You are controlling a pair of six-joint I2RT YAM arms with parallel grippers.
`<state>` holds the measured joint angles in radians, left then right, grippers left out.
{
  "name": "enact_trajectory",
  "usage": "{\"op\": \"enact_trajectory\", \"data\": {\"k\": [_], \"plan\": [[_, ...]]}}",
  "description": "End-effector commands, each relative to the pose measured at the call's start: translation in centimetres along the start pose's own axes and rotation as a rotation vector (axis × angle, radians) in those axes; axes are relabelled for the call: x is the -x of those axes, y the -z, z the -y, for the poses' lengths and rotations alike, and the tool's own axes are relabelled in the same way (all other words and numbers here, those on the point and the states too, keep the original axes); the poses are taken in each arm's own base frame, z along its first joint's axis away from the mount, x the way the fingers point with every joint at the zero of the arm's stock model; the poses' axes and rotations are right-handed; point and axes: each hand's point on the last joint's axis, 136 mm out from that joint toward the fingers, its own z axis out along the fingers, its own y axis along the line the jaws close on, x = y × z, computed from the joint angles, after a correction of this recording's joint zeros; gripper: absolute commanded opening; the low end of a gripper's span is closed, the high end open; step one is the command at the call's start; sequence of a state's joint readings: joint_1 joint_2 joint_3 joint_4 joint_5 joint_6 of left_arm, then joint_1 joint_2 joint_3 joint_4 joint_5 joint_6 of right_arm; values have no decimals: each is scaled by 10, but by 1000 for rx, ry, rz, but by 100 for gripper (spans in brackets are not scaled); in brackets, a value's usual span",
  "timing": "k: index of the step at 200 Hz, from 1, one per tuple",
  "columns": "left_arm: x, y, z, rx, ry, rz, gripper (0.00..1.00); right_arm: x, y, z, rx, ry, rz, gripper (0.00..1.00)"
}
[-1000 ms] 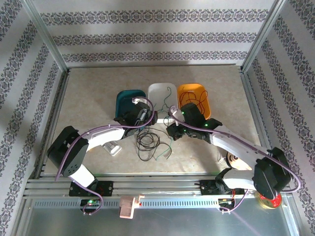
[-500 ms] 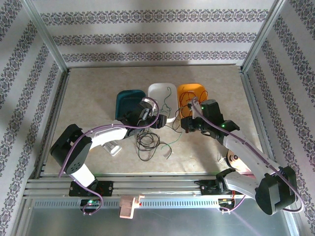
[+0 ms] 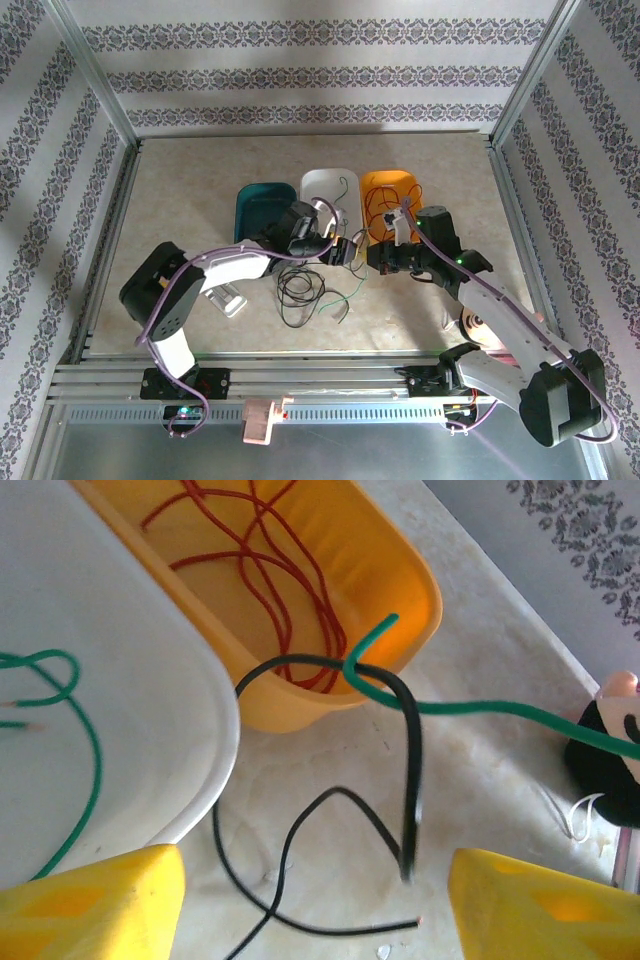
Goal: Untangle the cables
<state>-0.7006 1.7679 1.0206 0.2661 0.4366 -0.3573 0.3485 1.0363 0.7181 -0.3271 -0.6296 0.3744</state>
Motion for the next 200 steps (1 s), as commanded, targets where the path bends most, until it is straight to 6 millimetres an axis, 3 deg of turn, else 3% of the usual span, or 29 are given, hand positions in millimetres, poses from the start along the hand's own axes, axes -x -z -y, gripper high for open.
{"op": "enact_trajectory", "data": {"k": [1,23,36,51,78,101,119,167,200], "plan": [[20,-12,27,-126,-51,32,64,-3,5,-3,19,-22,4,0],[22,-21,24,-120,-43,31,41,-3,6,-2,14,-25,10,0],[23,-24,21,-112,-32,36,17,-2,7,0,3,-26,16,0],[26,-23,16,-79,-15,51,0,1,10,8,-44,-29,36,0],[25,-11,7,-16,15,84,0,11,26,47,-262,-80,109,0],[17,4,3,11,54,108,0,16,54,88,-489,-158,185,0],[7,12,-2,35,79,113,0,20,75,108,-586,-219,245,0],[-14,27,-10,76,83,87,0,27,112,134,-716,-330,373,0],[-18,39,-12,89,64,75,0,13,128,154,-818,-427,389,0]]}}
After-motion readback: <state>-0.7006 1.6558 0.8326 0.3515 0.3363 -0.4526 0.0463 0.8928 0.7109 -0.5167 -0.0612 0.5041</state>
